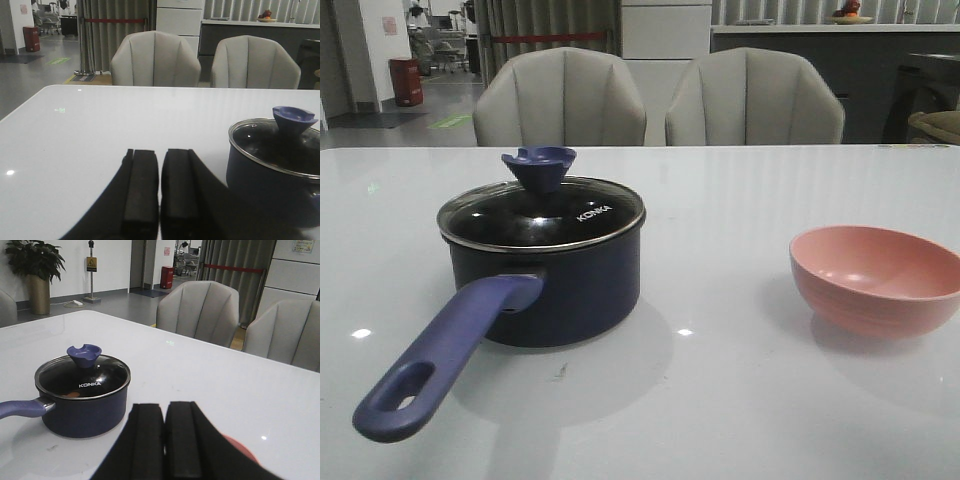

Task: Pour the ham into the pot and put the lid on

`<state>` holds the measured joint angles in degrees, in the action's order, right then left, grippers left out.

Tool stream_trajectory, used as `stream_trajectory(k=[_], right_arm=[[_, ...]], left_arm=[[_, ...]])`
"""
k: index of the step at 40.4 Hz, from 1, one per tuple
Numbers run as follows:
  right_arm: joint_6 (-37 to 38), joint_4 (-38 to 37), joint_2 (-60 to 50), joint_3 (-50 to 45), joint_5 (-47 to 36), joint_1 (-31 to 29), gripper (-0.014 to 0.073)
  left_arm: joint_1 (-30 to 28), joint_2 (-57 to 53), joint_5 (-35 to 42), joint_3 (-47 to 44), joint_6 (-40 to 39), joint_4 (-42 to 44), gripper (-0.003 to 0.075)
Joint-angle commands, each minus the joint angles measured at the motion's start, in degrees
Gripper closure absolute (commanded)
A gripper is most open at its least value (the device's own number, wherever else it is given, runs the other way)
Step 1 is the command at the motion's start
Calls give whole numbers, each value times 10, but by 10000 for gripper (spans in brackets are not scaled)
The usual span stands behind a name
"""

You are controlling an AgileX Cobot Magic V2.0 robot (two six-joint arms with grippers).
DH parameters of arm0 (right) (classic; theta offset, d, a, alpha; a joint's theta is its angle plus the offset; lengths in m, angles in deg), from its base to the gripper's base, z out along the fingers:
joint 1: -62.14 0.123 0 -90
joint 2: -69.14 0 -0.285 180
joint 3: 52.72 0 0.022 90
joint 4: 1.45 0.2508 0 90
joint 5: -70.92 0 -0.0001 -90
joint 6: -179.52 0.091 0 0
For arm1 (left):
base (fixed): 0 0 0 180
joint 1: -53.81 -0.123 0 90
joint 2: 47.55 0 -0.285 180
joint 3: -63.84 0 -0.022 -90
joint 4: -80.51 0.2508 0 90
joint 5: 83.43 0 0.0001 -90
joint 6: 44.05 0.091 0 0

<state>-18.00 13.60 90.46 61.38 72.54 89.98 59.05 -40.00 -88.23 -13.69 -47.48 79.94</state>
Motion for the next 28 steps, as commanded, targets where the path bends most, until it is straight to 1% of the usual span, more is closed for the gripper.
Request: stream_trajectory(k=[1,23,25,28], right_arm=[[-2,-3,5,17,-50,0,447],[-2,-3,5,17,-50,0,447],[-6,-12,5,11,-55,-1,447],[-8,-46,5,3,-48,-10,447]], left_arm=[[5,-11,48,-12,-6,0,607],[5,-11,48,-12,-6,0,607],[5,-11,48,-12,-6,0,607],[5,-11,48,-12,-6,0,607]])
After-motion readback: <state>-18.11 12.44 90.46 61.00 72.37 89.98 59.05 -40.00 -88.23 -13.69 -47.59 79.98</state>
